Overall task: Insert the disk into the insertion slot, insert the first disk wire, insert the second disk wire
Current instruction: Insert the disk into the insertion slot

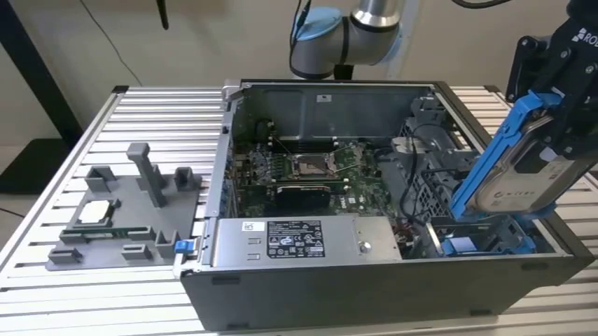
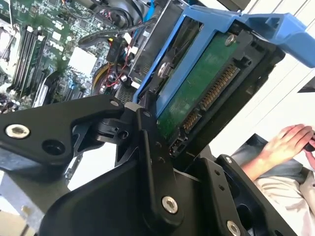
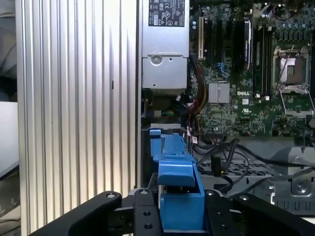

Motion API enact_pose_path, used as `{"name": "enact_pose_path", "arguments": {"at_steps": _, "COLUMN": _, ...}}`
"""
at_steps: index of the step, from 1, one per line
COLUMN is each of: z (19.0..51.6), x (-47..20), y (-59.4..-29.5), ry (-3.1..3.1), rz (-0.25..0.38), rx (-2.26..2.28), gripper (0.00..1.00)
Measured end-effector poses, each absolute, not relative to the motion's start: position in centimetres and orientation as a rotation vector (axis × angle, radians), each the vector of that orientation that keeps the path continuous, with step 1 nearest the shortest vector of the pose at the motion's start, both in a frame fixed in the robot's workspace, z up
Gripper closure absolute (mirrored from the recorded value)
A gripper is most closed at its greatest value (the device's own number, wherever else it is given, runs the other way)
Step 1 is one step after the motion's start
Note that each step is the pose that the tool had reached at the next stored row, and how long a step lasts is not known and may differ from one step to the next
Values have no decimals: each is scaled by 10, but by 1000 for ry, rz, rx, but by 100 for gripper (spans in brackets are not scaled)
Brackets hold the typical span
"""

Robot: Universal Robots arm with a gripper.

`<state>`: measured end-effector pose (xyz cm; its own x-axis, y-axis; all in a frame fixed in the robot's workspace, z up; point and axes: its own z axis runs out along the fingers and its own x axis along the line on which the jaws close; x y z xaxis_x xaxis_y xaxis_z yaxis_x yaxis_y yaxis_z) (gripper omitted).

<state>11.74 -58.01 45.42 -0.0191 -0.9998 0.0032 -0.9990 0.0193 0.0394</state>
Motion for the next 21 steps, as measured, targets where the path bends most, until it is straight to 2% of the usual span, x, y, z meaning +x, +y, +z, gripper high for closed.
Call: {"name": "enact_pose_path", "arguments": {"at_steps": 21, "z": 425, "x": 116, "y": -580, "ry": -2202, "rz": -50, "rx": 2198, "gripper": 100}}
